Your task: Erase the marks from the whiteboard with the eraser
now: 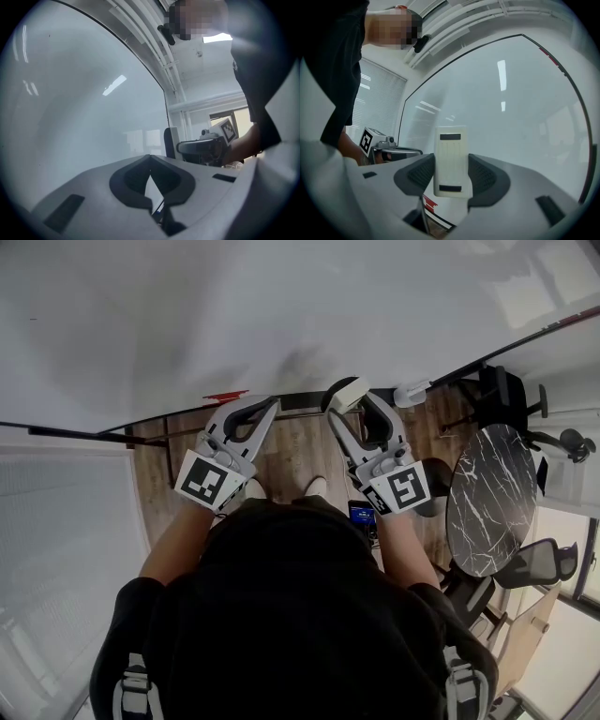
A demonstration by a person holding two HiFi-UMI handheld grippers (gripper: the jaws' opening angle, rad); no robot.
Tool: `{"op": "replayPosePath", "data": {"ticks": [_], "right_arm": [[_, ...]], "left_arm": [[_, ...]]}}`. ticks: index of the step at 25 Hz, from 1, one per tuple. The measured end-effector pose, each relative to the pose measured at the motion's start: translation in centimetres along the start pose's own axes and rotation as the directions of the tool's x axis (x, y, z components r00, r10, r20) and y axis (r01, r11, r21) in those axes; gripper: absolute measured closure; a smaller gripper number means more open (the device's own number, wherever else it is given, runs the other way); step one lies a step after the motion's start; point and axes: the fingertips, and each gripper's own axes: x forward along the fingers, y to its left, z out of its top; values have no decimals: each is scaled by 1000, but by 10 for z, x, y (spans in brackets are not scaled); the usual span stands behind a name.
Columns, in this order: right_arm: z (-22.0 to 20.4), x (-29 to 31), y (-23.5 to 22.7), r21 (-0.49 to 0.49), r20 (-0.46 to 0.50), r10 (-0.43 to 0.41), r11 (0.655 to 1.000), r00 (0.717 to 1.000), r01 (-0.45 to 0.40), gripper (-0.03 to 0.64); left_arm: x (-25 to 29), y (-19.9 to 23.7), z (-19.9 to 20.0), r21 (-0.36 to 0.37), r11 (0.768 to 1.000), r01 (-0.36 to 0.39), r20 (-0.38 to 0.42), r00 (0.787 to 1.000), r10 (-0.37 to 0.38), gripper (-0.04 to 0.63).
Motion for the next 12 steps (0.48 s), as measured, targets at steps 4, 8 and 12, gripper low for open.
{"op": "replayPosePath", "data": {"ticks": [4, 8, 12], "right_arm": [[1, 1, -4, -19, -4, -16, 1000, 1000, 16, 394], [-1, 1, -7, -28, -7, -26, 999, 1000, 26, 394], [0, 2, -11, -29, -5, -38, 999, 999, 37, 394]], "left_arm": [[4, 1, 5, 5, 1000, 2, 5, 1000, -2, 591], [8, -2, 7, 1, 1000, -3, 5, 1000, 3, 591], [10, -2, 9, 10, 1000, -1, 15, 1000, 1, 591]]}}
